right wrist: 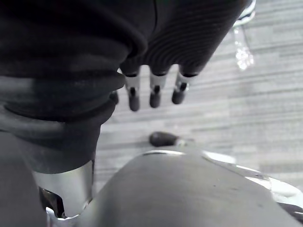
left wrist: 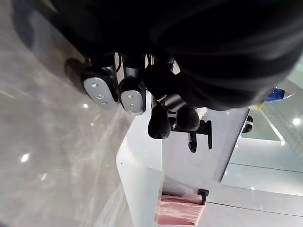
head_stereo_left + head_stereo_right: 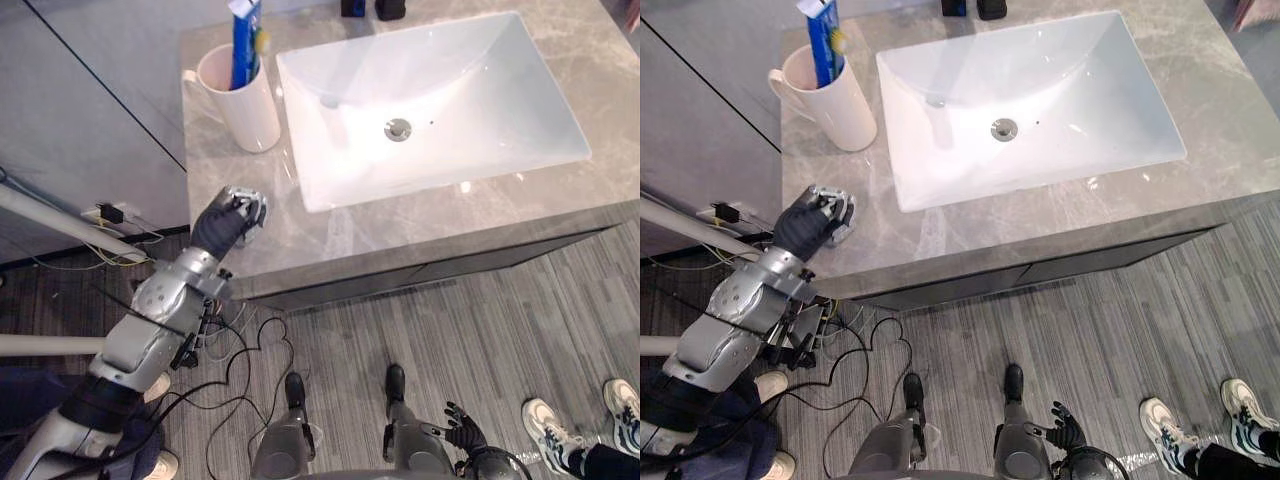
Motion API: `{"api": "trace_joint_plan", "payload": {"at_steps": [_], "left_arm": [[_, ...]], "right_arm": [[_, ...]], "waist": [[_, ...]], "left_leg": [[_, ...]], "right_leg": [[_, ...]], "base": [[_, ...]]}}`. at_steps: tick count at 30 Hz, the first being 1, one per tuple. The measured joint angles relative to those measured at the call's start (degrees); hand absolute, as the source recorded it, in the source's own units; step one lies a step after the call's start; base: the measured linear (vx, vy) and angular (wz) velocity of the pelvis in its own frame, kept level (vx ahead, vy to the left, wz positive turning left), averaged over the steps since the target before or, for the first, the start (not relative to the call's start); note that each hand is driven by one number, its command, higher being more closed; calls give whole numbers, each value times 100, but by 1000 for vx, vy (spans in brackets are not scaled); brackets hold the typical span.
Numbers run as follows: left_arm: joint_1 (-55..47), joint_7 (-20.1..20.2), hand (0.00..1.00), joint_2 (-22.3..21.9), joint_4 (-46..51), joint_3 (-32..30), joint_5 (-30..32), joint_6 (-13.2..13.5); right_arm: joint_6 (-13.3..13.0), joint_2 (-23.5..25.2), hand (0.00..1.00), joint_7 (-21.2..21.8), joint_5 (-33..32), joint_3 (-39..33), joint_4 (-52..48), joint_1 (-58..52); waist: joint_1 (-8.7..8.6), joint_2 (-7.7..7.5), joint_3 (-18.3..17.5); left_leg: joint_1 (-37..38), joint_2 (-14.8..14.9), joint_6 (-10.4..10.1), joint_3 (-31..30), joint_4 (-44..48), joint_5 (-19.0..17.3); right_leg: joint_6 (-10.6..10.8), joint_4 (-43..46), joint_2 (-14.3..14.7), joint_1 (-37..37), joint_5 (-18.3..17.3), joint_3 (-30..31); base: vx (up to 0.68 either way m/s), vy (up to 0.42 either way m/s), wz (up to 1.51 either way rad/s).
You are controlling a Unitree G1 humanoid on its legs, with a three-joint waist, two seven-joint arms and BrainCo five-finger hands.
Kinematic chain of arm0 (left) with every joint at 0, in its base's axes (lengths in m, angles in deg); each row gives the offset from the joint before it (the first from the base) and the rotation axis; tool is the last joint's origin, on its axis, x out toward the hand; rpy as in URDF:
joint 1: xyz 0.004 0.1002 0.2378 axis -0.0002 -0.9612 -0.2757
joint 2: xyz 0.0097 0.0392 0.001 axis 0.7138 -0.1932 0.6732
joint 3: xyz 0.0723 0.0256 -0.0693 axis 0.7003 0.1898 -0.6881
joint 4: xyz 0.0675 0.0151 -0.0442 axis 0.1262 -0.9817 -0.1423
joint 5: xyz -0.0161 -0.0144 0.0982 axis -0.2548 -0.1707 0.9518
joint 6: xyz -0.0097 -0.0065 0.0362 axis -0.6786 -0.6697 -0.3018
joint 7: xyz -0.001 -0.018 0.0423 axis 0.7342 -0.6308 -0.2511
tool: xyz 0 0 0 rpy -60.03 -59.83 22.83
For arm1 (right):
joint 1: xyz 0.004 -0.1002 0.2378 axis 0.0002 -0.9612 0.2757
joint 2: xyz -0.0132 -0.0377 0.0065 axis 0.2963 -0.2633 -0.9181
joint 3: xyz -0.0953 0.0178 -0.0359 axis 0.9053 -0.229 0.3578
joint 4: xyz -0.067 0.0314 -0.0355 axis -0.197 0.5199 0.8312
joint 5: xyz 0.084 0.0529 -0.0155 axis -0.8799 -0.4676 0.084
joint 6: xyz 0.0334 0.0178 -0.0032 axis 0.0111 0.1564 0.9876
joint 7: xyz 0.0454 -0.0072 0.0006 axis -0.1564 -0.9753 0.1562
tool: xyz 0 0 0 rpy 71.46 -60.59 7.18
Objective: Organize washtable
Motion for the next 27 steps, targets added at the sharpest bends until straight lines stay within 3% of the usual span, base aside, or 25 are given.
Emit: {"api": "trace_joint_plan", "payload": {"at_steps": [7,11,13,16,27], "left_arm": [[111,57,100,363,-410,16,-87,-7],[813,-59,100,363,-995,349,-78,-5],[1328,-201,100,256,-1535,414,49,-6],[1753,-309,100,-18,-2087,437,394,-29],[2870,-540,100,-756,-3238,476,1330,-118]], "right_arm": [[-9,-51,0,-3,-11,114,162,3],[-9,-28,0,-6,-15,217,266,5],[-7,17,0,-6,-16,289,271,18],[-6,35,0,-3,-17,294,268,25],[13,160,0,0,-15,284,132,61]], "waist": [[-37,-35,-201],[-36,-142,-314],[-125,-235,-370],[-173,-260,-374],[-239,-494,-229]], "left_leg": [[3,0,4,-19,33,4],[1,0,1,-47,-10,21],[-9,-7,2,-58,-25,22],[-24,-14,2,-54,-32,22],[-36,-19,5,46,-10,17]], "right_leg": [[-32,31,-5,-5,25,-14],[-44,-6,2,-7,46,-31],[-42,-29,1,-9,51,-40],[-52,-93,1,-2,68,-40],[-104,-139,-3,-48,146,22]], "base": [[-60,-10,-1],[-21,-5,0],[20,-7,1],[41,-8,0],[-13,-8,-4]]}}
